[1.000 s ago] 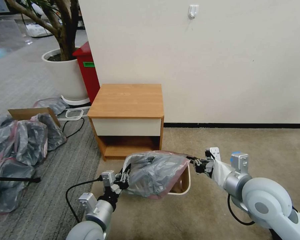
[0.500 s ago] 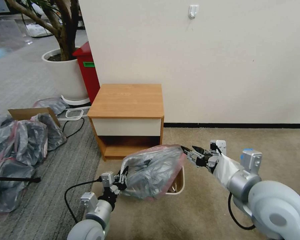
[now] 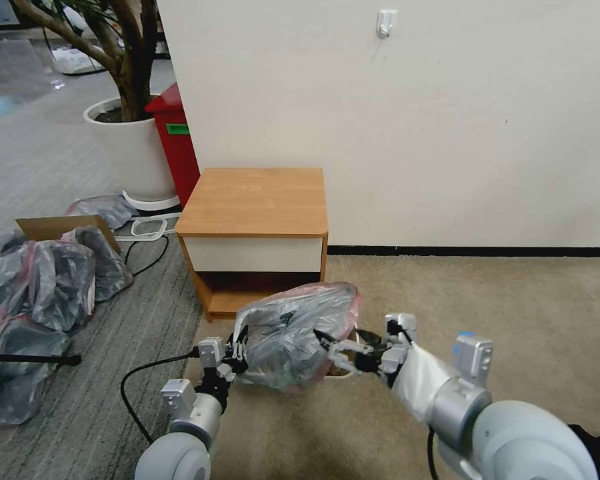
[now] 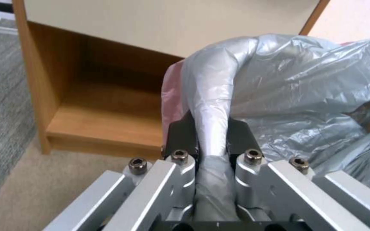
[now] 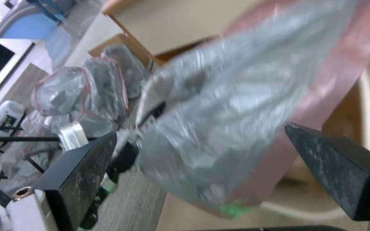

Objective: Pick up the garbage bag from the table and place it over the trash can.

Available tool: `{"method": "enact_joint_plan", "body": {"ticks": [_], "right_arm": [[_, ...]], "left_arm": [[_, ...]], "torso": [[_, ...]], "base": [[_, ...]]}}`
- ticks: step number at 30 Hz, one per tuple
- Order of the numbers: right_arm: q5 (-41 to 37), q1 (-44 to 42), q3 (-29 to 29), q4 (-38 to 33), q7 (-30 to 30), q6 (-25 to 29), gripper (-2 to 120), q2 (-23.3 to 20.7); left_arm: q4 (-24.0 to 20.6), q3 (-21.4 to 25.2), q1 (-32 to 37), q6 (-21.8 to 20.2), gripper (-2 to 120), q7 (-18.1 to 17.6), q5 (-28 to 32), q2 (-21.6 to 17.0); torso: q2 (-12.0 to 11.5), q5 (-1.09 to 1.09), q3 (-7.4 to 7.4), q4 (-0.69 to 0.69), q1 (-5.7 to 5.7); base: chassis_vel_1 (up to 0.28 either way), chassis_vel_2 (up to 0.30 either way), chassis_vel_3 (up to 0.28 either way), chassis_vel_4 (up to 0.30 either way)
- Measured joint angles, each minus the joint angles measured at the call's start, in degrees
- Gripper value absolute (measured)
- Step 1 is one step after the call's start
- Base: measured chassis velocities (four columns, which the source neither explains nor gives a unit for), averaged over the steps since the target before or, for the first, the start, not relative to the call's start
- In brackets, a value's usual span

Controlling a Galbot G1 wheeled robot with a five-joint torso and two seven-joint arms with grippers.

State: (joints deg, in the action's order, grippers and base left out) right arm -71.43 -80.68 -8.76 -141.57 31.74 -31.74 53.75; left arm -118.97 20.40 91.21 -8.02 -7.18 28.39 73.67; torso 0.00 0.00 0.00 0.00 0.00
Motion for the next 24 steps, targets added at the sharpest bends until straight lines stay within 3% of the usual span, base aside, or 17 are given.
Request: {"method": "enact_joint_plan", "body": {"ticks": [11, 24], "right_arm": [[1.4, 1.7, 2.6, 4.1, 5.0, -1.6, 99, 3.2], [-0.9, 2.4, 2.7, 5.3, 4.3, 0.1, 93, 5.3]], "left_arm": [[-0.9, -0.8, -0.2, 0.5, 8, 0.2, -1.2, -1.0], [-0.5, -2.1, -1.4, 0.5, 8, 0.3, -0.7, -0.7]], "torso": [[0.0, 0.00, 0.00, 0.00, 0.00], [0.0, 0.00, 0.00, 0.00, 0.00]], "base": [[0.000, 0.000, 0.000, 0.000], [0.000, 0.000, 0.000, 0.000]]}}
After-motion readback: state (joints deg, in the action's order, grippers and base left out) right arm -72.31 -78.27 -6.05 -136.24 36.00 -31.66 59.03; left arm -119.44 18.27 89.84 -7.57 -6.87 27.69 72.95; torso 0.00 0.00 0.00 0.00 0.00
